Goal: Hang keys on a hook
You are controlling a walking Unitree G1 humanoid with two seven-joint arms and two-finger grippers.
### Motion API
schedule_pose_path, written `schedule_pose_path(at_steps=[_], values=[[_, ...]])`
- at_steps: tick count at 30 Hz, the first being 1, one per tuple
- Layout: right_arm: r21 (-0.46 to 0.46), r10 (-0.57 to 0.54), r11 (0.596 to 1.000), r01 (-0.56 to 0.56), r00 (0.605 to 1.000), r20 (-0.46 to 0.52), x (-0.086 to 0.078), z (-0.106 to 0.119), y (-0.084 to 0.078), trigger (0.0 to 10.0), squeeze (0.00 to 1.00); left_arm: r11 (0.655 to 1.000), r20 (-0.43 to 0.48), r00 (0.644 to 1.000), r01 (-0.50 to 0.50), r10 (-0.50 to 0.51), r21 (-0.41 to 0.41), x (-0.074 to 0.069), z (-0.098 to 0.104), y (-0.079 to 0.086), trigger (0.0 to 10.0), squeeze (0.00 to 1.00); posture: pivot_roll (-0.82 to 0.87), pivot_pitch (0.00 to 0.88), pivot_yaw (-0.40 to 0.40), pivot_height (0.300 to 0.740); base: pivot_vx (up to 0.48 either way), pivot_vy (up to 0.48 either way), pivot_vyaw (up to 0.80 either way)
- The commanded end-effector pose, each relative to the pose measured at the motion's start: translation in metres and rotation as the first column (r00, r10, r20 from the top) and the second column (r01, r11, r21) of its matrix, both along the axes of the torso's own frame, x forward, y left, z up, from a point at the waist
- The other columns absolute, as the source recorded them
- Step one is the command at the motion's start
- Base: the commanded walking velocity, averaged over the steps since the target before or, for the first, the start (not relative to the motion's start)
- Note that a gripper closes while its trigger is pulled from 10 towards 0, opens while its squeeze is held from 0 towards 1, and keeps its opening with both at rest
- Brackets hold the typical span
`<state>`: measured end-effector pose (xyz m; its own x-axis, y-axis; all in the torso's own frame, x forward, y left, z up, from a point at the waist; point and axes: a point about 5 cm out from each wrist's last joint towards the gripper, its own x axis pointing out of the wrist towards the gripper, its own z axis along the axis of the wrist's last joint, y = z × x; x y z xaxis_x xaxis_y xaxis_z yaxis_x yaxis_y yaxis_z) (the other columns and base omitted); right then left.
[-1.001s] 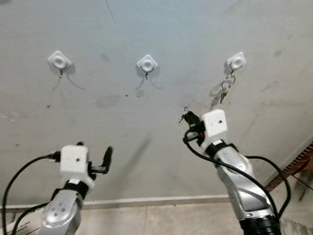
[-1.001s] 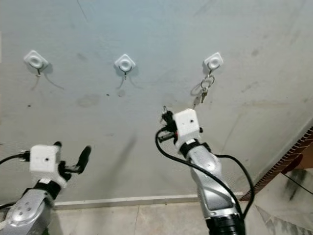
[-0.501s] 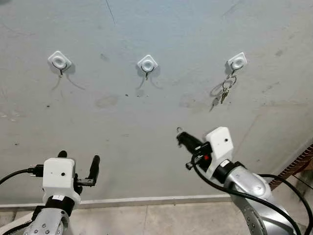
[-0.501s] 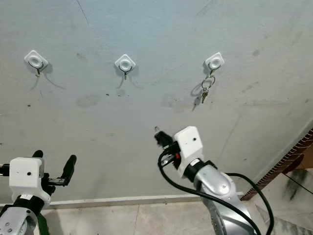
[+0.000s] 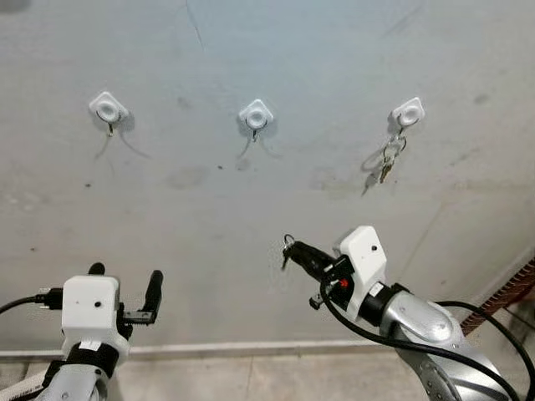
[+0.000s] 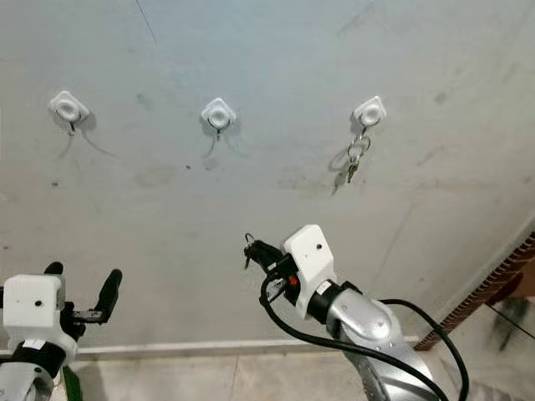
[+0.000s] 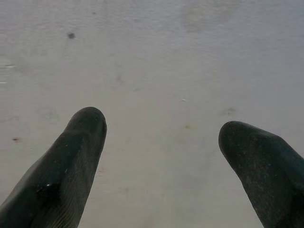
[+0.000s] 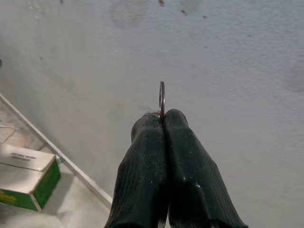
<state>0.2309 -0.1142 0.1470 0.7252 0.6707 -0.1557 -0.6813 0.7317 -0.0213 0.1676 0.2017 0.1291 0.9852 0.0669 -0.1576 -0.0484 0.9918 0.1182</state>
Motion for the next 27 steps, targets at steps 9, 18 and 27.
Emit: schedule_pose_path(at_steps=[9,18,27], values=[[-0.01,-0.028,1.0,0.029,0.999,0.025,0.001,0.005,-0.004,10.0,0.0,1.0,-0.007,1.0,0.027,-0.027,-0.014,-0.001,0.001,-0.003,10.0,0.0,0.17,0.0,-0.001,0.74,0.365,0.0,0.0],[-0.011,-0.025,1.0,0.025,0.999,0.023,0.001,0.004,-0.003,10.0,0.0,1.0,-0.01,1.0,0.03,-0.03,-0.009,-0.001,0.0,-0.003,10.0,0.0,0.18,0.0,0.001,0.74,0.175,0.0,0.0],[0.014,0.012,1.0,-0.013,0.999,0.044,0.003,0.007,0.006,10.0,0.0,1.0,-0.024,1.0,-0.002,0.002,0.001,-0.001,-0.002,-0.001,10.0,0.0,0.18,0.0,-0.002,0.74,0.0,0.0,0.0]])
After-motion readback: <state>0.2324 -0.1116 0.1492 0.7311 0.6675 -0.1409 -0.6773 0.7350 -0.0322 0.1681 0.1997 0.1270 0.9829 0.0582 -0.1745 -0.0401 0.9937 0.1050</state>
